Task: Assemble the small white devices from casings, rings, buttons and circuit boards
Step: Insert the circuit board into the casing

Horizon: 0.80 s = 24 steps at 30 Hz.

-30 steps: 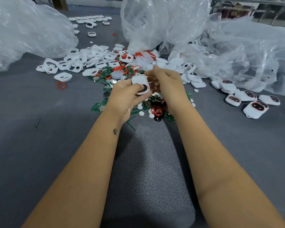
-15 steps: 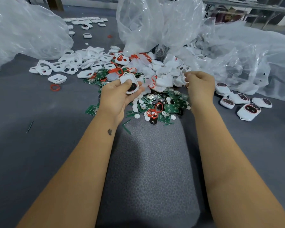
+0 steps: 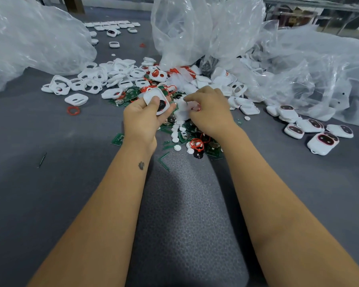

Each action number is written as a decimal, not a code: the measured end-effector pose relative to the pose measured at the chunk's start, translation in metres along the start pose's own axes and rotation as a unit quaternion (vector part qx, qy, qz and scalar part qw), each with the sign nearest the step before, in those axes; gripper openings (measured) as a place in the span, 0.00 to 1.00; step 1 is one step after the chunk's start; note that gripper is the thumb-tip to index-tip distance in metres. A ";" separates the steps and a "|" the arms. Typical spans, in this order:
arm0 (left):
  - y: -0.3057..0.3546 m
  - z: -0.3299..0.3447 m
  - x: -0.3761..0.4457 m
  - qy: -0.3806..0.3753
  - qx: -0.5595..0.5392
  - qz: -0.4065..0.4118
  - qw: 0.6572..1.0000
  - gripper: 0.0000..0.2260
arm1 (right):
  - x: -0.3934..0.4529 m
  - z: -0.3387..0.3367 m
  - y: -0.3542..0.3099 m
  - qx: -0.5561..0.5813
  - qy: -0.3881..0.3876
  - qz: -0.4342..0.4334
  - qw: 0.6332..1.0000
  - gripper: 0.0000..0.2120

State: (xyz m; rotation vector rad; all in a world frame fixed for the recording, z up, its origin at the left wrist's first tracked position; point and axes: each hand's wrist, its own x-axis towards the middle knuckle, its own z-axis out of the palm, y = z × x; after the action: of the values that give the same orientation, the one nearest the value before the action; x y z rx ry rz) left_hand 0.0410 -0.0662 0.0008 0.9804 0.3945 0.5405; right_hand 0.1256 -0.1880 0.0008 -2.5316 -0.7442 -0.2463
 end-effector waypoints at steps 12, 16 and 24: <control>0.001 0.002 -0.004 -0.027 -0.006 -0.037 0.999 0.07 | -0.013 -0.018 -0.007 0.315 0.071 0.105 0.941 0.07; 0.000 0.001 -0.007 -0.042 0.006 -0.042 0.998 0.08 | -0.024 -0.024 -0.005 0.392 0.063 0.101 0.912 0.02; -0.001 0.000 -0.012 -0.041 0.022 -0.038 0.998 0.08 | -0.034 -0.024 0.006 0.432 0.109 0.136 0.885 0.03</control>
State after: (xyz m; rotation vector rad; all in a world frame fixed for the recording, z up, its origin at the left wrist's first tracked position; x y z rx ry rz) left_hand 0.0322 -0.0737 0.0010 1.0228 0.3707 0.4226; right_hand 0.0999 -0.2196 0.0088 -1.6812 -0.2889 -0.0680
